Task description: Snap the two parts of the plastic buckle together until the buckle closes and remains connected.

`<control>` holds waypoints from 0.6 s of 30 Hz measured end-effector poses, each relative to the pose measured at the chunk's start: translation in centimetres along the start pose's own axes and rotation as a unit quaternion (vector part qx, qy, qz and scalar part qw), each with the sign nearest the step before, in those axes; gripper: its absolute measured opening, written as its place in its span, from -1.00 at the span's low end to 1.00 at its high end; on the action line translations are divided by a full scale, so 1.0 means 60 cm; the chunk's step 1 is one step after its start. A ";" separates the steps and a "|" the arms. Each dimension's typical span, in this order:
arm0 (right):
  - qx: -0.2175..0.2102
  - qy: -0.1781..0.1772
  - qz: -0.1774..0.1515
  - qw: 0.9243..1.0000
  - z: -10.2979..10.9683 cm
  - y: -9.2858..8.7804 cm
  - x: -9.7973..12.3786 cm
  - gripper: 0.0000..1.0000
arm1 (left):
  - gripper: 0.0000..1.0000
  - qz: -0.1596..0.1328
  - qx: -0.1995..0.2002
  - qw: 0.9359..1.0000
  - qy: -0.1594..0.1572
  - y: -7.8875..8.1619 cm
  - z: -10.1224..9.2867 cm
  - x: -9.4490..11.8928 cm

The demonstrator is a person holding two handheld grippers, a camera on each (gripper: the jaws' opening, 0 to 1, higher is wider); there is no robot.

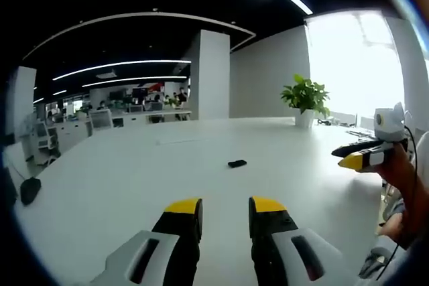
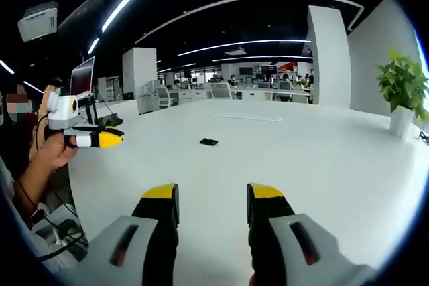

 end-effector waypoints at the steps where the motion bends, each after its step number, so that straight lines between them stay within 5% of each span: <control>1: 0.000 -0.001 -0.001 1.000 0.002 -0.001 0.003 -0.19 | -0.46 -0.001 0.000 1.000 -0.001 0.000 -0.001 0.002; 18: -0.001 -0.008 0.005 1.000 0.001 -0.006 0.010 -0.23 | -0.46 -0.002 -0.001 1.000 0.007 -0.009 0.001 0.011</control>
Point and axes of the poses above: the point that each gripper's makers call its tool centre point, and the gripper's own axes: x roughly backward along the fingers, z roughly to its left, y roughly out of its top, the point moved 6 cm from there along x, roughly backward along the fingers
